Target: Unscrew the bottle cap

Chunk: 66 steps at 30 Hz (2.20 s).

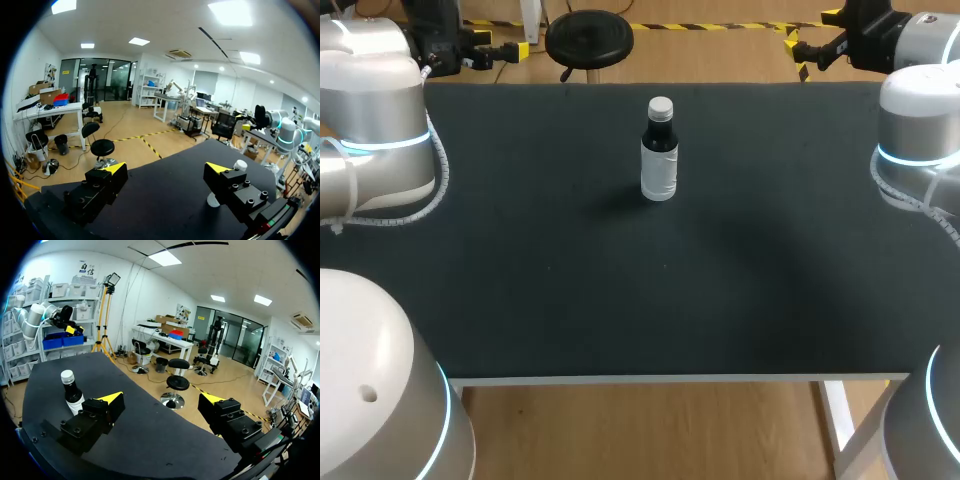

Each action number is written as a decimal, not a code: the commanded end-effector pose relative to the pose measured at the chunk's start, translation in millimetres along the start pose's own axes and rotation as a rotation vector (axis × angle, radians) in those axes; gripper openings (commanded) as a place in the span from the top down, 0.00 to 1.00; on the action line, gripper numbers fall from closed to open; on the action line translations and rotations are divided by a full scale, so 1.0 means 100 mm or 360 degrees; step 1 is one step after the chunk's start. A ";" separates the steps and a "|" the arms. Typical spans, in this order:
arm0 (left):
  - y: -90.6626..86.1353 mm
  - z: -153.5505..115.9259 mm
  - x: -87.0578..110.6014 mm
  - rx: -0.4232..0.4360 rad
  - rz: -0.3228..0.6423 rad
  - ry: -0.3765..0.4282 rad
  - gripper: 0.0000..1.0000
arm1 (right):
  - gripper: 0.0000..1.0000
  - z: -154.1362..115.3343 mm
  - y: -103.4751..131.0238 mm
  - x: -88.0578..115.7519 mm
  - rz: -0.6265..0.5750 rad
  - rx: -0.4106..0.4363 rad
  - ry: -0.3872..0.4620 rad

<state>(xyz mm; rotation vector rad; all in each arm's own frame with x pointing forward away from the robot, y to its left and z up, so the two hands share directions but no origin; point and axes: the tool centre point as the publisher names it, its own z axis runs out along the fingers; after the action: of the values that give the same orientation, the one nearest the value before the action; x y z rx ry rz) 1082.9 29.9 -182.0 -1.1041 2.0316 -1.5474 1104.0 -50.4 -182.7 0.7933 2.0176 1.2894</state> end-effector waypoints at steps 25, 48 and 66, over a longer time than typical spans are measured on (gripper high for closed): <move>0.00 0.14 0.21 0.0102 0.0222 0.0323 0.00 | 0.00 0.00 0.00 0.00 0.0000 0.0000 0.0000; 0.43 0.58 0.87 0.0425 0.0485 0.1116 0.00 | 0.00 0.00 0.00 0.00 0.0000 0.0000 0.0000; 0.67 0.81 1.21 0.0412 0.0445 0.1343 0.00 | 0.00 0.00 0.00 0.00 0.0000 0.0000 0.0000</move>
<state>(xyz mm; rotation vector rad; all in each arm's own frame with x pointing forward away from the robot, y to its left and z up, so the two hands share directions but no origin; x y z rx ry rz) 1030.1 -100.5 -245.8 -0.0745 2.1954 -2.2276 1104.0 -50.3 -182.7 0.7933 2.0175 1.2893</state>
